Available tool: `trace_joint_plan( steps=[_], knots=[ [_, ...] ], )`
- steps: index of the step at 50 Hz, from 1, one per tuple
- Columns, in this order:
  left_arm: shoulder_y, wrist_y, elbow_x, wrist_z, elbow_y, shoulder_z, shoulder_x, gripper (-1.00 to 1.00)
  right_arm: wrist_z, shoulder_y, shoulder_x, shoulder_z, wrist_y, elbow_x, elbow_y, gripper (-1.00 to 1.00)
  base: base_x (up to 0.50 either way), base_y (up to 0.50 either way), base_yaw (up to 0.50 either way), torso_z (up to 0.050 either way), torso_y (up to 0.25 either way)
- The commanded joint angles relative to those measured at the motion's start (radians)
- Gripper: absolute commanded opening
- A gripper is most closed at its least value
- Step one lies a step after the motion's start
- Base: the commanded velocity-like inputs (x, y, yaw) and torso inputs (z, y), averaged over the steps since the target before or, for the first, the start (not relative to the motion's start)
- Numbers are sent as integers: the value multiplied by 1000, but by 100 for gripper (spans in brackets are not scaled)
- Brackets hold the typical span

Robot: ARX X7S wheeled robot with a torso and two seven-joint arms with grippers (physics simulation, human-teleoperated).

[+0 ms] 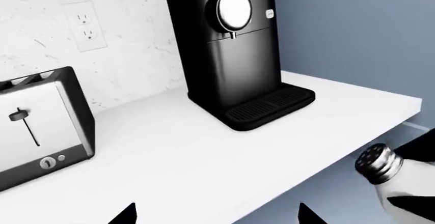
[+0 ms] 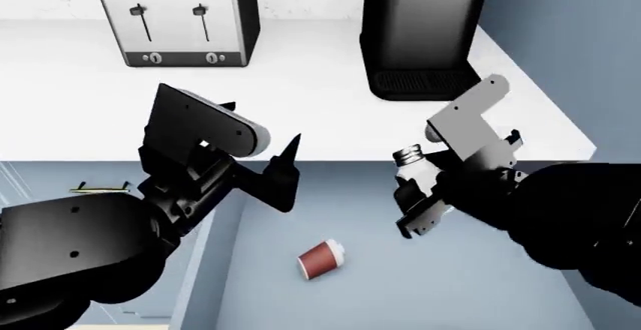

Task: Pick and place the shaker into the drawer. Then close the cabinet.

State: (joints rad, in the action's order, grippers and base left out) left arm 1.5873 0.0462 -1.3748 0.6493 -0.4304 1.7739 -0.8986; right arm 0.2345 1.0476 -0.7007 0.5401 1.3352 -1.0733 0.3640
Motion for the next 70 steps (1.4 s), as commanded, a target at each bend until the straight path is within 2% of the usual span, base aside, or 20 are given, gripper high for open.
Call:
trace_joint_plan(
  steps=[1,14,23,24,29,34,44,50,59,70],
  knots=[
    [-3,18,7,17,-44,-11,-35,100,-109,-118,41,173,-166,167,-156,-100,0,0,0,0,0],
    [-24,34,13,17,-54,-14,-42,100,-144,-202,86,217,-279,247,-366,-100,0,0,0,1,0],
    [-29,32,15,20,-54,-15,-45,100,-145,-244,97,222,-317,261,-424,-100,0,0,0,0,1],
    [-30,32,15,20,-53,-15,-45,100,-143,-245,96,220,-315,258,-423,100,0,0,0,0,0],
    [-31,31,10,34,-41,-19,-42,100,-83,-243,83,149,-305,214,-367,100,0,0,0,0,0],
    [-36,34,11,37,-39,-21,-45,100,56,-203,49,-15,-284,110,-193,100,0,0,0,0,0],
    [-40,86,-25,116,-20,-66,-56,100,312,-22,37,-242,-192,-99,101,100,0,0,0,0,0],
    [-25,111,-50,172,-22,-99,-79,100,369,54,42,-280,-182,-127,146,100,0,0,0,0,0],
    [-25,148,-66,248,-32,-130,-105,100,395,60,49,-298,-204,-124,175,100,0,0,0,0,0],
    [-46,157,-58,257,-26,-129,-106,100,385,53,57,-281,-224,-101,176,100,0,342,0,0,0]
  ],
)
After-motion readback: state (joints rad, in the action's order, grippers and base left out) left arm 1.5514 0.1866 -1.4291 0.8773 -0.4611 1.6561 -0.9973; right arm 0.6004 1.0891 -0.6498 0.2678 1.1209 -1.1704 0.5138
